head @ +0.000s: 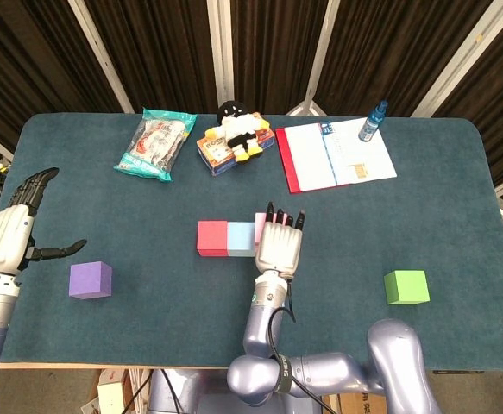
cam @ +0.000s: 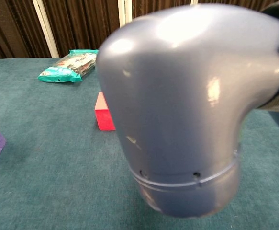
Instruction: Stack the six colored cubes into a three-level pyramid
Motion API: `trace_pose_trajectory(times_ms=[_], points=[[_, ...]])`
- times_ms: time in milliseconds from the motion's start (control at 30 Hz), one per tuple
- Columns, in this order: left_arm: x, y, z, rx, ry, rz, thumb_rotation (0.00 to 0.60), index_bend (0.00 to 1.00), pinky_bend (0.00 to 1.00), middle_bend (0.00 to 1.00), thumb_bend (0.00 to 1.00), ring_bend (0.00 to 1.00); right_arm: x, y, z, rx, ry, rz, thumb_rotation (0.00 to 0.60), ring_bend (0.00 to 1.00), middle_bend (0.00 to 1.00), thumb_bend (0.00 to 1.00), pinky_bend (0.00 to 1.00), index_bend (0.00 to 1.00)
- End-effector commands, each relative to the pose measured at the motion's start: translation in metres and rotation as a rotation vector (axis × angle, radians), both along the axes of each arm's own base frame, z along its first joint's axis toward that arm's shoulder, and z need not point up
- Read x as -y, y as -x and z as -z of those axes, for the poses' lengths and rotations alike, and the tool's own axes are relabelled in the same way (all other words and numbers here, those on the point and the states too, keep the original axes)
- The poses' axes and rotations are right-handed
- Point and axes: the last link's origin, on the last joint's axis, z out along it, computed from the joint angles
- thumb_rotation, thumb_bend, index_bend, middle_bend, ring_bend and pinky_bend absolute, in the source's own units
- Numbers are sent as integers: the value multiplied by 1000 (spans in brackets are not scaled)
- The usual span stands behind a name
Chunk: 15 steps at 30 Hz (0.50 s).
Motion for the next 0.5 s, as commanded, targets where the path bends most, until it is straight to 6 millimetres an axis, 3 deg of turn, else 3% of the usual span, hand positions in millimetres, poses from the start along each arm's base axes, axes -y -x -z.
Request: trace_pose_trajectory(times_ms=[33, 500], points=[[0, 0, 0, 0, 0, -1, 600, 0, 0, 48, 48, 0, 1, 0, -1, -7, 5, -3, 600, 200, 453, 532, 0, 0], [-1, 0, 1, -1, 1, -3, 600, 0, 0, 47, 48, 0, 2, -4, -3, 11, 15, -23, 600, 200, 453, 532, 0, 0]])
